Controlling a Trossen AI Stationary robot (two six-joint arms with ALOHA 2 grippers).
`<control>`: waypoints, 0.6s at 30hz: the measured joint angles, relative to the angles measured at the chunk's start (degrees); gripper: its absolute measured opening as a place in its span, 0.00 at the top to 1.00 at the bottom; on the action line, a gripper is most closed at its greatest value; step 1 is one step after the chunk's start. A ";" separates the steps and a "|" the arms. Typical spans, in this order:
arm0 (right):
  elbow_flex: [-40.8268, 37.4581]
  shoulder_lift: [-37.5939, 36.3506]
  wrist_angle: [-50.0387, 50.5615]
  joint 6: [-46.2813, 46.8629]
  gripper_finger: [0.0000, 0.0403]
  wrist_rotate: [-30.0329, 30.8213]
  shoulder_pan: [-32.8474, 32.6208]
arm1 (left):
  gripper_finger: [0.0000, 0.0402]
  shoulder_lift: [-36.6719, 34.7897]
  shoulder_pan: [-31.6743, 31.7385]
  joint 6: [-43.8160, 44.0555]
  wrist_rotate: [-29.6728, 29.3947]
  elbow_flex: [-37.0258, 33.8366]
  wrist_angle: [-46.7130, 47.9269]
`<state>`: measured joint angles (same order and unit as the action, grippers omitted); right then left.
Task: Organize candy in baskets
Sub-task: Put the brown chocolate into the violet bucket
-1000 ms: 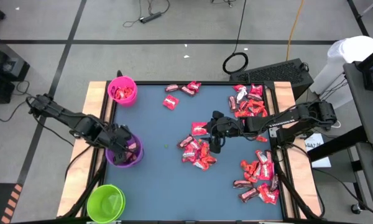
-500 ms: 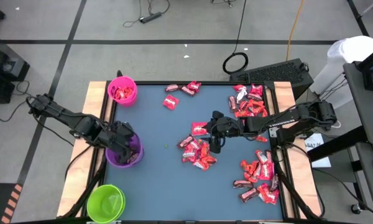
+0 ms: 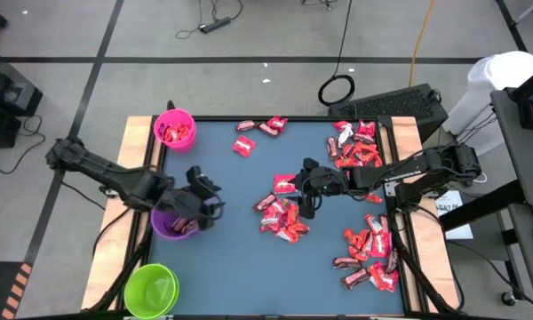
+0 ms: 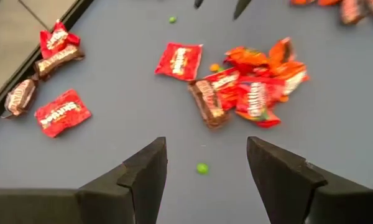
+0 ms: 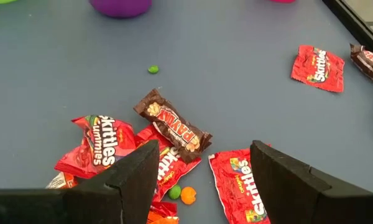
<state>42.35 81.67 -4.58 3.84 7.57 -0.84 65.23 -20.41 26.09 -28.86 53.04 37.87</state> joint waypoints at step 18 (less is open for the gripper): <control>0.00 0.01 0.17 -0.04 0.41 -0.20 0.00 | 0.44 24.26 10.71 -13.48 7.30 -0.02 -21.06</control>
<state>42.35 81.68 -4.40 3.79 7.38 -0.84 89.49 -9.69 12.62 -21.56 53.02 16.81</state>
